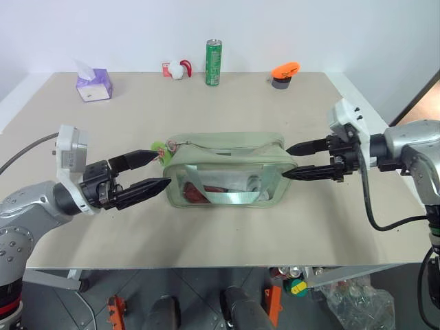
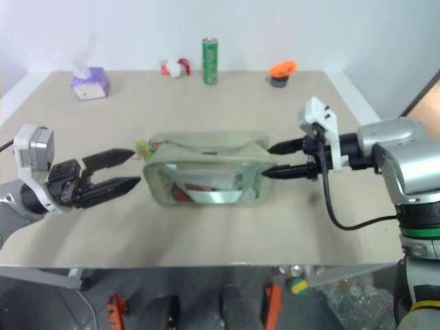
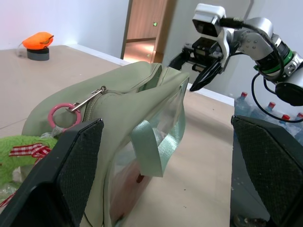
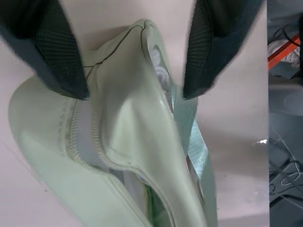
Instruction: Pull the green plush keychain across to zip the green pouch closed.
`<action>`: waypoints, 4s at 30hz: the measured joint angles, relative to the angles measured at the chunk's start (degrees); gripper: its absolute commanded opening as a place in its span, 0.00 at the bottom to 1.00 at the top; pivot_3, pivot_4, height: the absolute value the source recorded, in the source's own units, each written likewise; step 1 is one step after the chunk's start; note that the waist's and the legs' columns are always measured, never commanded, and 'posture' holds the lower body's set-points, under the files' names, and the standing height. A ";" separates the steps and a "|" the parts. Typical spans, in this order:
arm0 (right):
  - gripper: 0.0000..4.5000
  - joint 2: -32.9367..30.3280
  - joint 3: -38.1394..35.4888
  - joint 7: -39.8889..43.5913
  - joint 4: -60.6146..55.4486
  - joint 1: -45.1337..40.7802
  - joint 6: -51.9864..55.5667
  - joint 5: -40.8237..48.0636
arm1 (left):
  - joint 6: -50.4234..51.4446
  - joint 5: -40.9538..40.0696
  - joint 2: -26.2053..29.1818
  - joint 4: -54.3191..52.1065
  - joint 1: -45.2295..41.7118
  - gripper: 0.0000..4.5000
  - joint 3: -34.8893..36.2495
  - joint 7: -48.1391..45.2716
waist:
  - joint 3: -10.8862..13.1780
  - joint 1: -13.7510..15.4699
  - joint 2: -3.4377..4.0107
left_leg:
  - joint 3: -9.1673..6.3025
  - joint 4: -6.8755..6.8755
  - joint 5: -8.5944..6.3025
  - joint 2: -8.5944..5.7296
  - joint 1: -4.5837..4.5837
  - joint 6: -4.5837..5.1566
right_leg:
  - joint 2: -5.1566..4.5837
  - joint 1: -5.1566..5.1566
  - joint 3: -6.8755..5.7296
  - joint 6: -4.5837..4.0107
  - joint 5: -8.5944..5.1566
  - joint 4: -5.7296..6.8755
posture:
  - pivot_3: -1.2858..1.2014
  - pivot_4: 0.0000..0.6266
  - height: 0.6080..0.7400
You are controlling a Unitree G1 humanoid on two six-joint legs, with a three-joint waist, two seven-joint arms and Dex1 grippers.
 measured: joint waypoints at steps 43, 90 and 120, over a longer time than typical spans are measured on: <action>0.00 0.89 -1.30 -3.42 -4.13 3.35 1.85 0.16 | 2.37 18.14 -11.41 24.52 -14.58 0.66 -8.62 13.47 | -0.02 -0.15 -0.05 | -0.11 0.06 0.03 -0.01 0.07 -0.02 | 0.09 0.03 -0.01 -0.02 0.04 0.21 | 0.52 0.24 1.00; 0.00 1.48 -1.21 -5.24 -5.12 3.78 1.86 0.33 | 2.20 23.02 -9.60 19.65 -28.09 0.66 -15.88 2.22 | 0.01 -0.40 -0.08 | -0.13 0.17 0.04 -0.03 0.07 -0.03 | 0.11 0.06 0.03 0.07 0.09 0.23 | 0.52 0.24 1.00; 0.00 2.01 -0.07 -3.84 -4.45 2.02 1.68 0.00 | 2.74 17.64 -1.48 9.81 -5.35 0.40 -7.86 -6.27 | 0.04 -1.11 -0.13 | -0.11 0.04 0.04 -0.01 0.06 -0.03 | 0.06 0.00 -0.02 -0.05 -0.01 0.22 | 0.52 0.24 1.00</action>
